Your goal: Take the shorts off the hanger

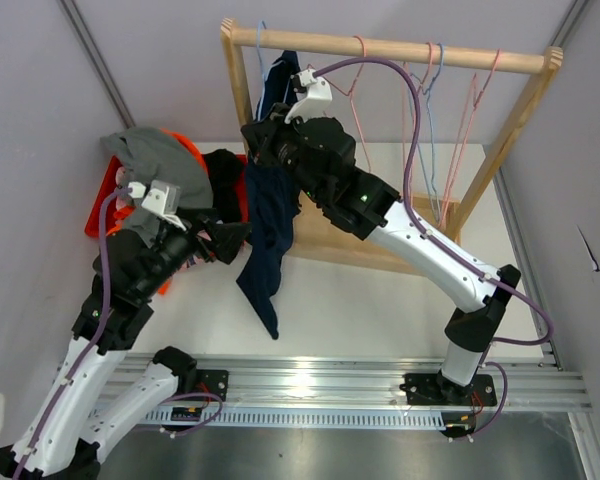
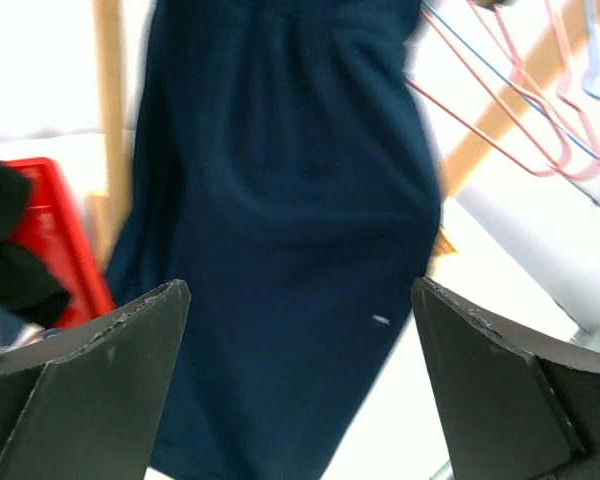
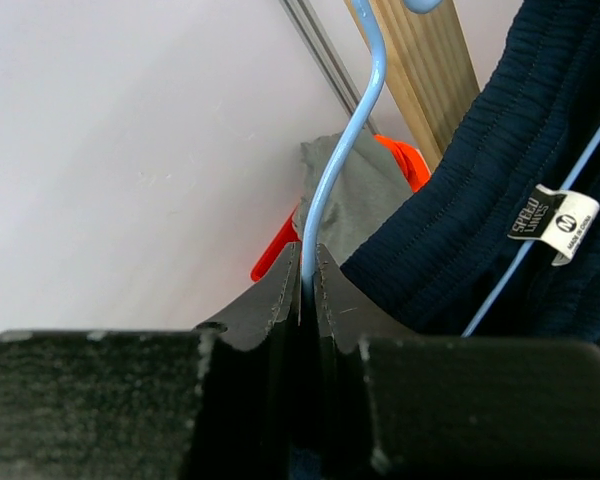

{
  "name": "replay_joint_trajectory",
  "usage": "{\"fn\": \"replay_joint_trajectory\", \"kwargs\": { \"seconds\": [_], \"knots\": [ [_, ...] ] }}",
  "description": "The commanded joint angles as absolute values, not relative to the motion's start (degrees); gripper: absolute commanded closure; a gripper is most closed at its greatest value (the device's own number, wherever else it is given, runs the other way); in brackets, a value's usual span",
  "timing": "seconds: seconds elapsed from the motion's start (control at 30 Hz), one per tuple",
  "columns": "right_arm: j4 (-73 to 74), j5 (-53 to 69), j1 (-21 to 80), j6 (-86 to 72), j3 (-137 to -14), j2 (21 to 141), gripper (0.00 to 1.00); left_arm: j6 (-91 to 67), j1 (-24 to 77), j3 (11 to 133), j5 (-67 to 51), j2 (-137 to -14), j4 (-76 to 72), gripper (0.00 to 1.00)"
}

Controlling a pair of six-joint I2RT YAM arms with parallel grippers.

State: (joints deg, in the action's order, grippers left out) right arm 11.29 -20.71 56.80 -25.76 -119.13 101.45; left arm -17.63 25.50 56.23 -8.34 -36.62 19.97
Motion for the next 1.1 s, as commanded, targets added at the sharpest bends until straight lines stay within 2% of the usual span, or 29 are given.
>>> {"fn": "replay_joint_trajectory", "kwargs": {
  "seconds": [0.0,0.33,0.4,0.43,0.5,0.53,0.6,0.63,0.67,0.77,0.83,0.87,1.0,1.07],
  "knots": [
    [3.6,-22.7,56.7,-22.9,-119.7,97.9,0.99,-19.8,28.0,55.3,-12.4,-36.8,14.9,0.01],
    [3.7,-22.7,56.6,-23.2,-119.9,98.1,0.99,-19.6,32.7,48.5,-9.8,-37.8,9.9,0.01],
    [4.0,-22.5,56.7,-23.6,-119.8,97.9,0.99,-19.1,32.8,46.9,-7.7,-38.4,7.7,0.06],
    [4.1,-22.4,56.7,-24.0,-119.7,97.7,0.99,-18.9,32.8,44.8,-7.4,-38.8,5.7,0.19],
    [4.2,-22.2,56.7,-24.5,-119.3,97.4,0.99,-18.5,32.9,43.9,-6.2,-40.9,3.8,0.33],
    [4.0,-22.0,56.8,-25.0,-118.5,97.0,0.99,-18.4,32.8,42.9,-6.1,-41.6,1.8,0.47],
    [3.6,-21.8,57.0,-25.3,-117.5,96.5,0.99,-17.9,32.9,42.5,-5.3,-42.6,0.4,0.62],
    [3.4,-21.8,57.1,-25.4,-116.5,96.0,0.99,-17.8,32.8,43.0,-4.9,-43.3,-1.5,0.88],
    [3.1,-21.8,57.1,-25.4,-115.9,95.7,0.99,-18.0,32.9,43.4,-4.6,-43.6,-1.3,1.00],
    [1.9,-21.8,57.1,-25.2,-113.8,94.8,0.95,-18.0,33.2,45.1,-4.4,-42.5,-0.4,1.00],
    [1.8,-22.1,57.2,-24.9,-113.6,94.7,0.81,-18.0,34.3,45.9,-3.7,-40.7,3.8,1.00],
    [1.8,-22.1,57.0,-24.7,-113.6,94.6,0.64,-18.1,34.8,46.0,-3.3,-38.3,4.7,1.00],
    [1.1,-22.2,56.5,-24.4,-114.1,94.7,0.44,-19.1,36.7,45.2,-1.0,-30.5,11.0,1.00],
    [1.1,-22.2,56.3,-24.2,-114.4,94.7,0.43,-19.9,36.8,43.9,-0.5,-27.6,14.7,1.00]
  ]
}}
